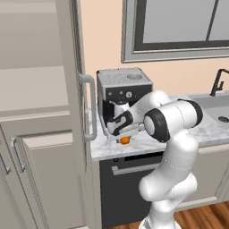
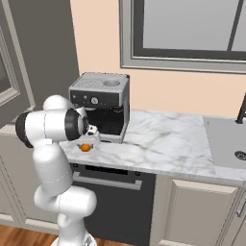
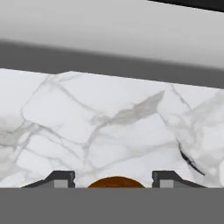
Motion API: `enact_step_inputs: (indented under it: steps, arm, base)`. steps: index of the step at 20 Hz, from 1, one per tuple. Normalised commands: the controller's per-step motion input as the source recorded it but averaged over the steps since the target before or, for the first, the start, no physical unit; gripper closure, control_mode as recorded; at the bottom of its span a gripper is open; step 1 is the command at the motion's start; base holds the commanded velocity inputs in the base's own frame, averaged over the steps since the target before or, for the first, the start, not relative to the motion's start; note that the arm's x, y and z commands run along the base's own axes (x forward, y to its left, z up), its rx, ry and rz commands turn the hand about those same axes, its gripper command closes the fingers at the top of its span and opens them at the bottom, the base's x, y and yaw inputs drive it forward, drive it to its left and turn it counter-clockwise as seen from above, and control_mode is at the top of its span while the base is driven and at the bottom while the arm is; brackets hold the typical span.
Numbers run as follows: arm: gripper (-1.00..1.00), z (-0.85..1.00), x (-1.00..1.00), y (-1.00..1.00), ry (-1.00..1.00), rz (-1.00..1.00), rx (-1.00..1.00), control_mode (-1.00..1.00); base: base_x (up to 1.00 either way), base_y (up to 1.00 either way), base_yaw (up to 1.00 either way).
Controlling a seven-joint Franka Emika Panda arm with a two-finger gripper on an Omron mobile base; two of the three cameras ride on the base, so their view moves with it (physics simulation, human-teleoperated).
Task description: Pick the tangerine from the counter and place it in the cabinet. Then close the cabinet.
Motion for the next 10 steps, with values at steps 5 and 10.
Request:
enact_step_inputs:
  steps: [5, 10]
  arm:
    - [1.0, -0.48, -1.0, -0.05, -0.03, -0.24, 0.12, -1.0]
    - [1.0, 0.16, -0.93, -0.01, -0.15, -0.25, 0.08, -1.0]
  base:
    - [0.0, 0.0, 0.0]
    - [0.0, 0.0, 0.0]
